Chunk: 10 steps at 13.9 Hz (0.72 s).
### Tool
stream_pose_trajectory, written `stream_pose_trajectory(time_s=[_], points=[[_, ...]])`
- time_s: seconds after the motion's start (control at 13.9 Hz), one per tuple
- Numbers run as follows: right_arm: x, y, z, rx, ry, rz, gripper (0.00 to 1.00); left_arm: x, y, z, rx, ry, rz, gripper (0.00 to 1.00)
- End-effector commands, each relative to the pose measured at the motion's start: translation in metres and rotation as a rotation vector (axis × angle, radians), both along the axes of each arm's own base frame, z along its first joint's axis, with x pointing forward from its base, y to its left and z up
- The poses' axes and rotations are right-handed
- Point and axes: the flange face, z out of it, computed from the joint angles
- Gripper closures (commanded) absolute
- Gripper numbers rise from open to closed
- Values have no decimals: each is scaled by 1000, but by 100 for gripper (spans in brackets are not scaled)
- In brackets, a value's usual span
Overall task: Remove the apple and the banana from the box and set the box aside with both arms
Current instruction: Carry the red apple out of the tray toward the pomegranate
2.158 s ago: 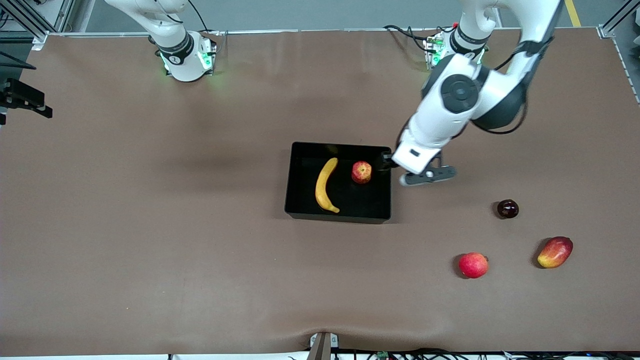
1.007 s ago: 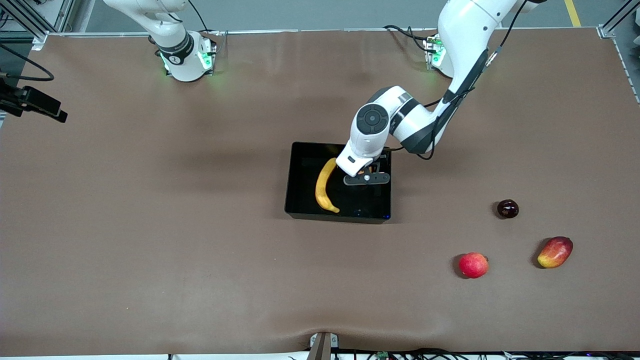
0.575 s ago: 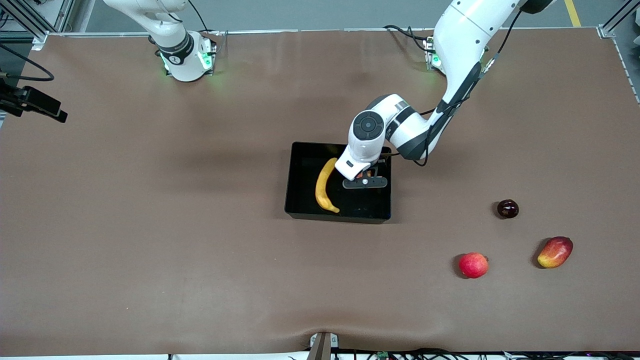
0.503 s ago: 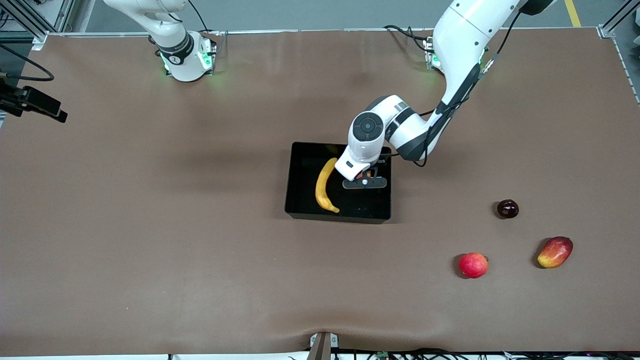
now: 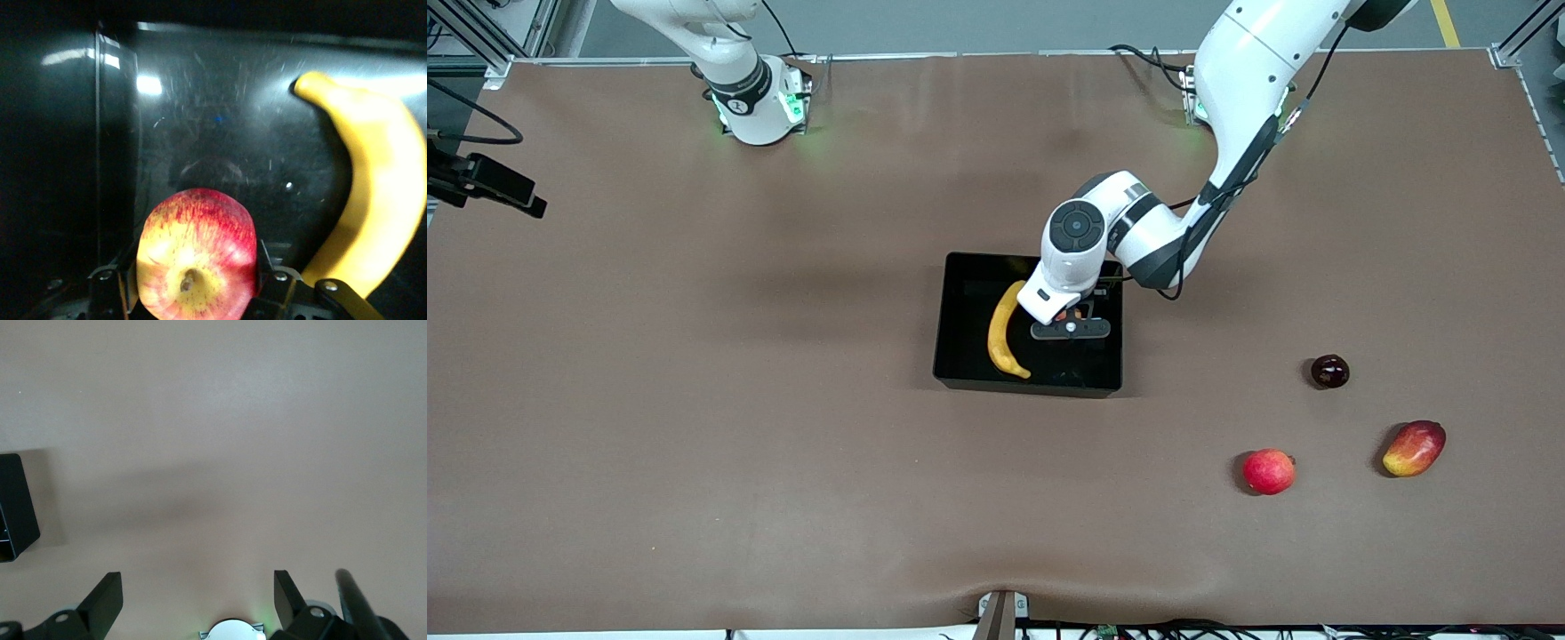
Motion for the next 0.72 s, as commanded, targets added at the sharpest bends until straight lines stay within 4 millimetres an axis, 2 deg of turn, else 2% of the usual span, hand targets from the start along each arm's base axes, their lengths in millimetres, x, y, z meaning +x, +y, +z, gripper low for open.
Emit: stream_pose_trajectory(time_s=[0.0, 0.14, 0.29, 0.5, 0.65], points=[[-1, -1, -2, -13, 7, -13, 0, 23, -8, 68, 58, -35, 36, 100], [-1, -1, -2, -13, 8, -13, 0, 42, 5, 119, 59, -70, 61, 100], [-1, -1, -2, -13, 7, -13, 0, 61, 26, 153, 34, -113, 88, 100], [-1, -1, -2, -13, 7, -14, 0, 97, 86, 170, 31, -122, 17, 100], [-1, -1, -1, -13, 5, -13, 0, 118, 133, 169, 40, -106, -48, 100]])
